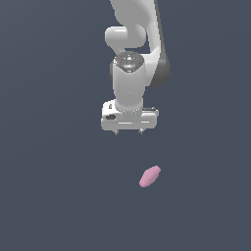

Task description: Pick up the object and move it to a goal position.

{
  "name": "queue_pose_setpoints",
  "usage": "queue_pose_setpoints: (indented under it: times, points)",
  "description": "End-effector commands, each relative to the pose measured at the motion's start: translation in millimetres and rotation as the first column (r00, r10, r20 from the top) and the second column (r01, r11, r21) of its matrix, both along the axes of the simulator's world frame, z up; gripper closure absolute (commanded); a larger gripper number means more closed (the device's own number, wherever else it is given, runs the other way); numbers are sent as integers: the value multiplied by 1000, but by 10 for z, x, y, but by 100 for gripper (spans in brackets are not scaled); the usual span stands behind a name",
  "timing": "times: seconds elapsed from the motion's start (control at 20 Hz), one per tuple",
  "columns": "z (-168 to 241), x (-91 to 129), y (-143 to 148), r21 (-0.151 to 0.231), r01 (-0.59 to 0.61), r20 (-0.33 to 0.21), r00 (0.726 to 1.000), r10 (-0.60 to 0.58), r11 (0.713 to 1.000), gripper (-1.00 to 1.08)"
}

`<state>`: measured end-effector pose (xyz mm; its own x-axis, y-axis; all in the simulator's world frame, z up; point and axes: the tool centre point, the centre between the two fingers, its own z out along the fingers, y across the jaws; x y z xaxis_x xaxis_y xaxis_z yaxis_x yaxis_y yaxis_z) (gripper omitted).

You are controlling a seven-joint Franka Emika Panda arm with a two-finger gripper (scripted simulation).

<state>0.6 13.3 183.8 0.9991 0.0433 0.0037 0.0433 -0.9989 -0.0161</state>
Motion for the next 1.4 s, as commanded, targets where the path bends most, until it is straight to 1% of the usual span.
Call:
queue_pose_setpoints:
  times: [0.0,0.55,0.95,1.35]
  points:
    - [0,0,0,0,0,0,1000,0,1000,-92]
    - [1,0,5,0,0,0,1000,0,1000,-92]
    - [-13,23,163,10,11,-8,1000,-11,1000,-92]
    - [-28,56,172,10,30,-9,1000,-29,1000,-92]
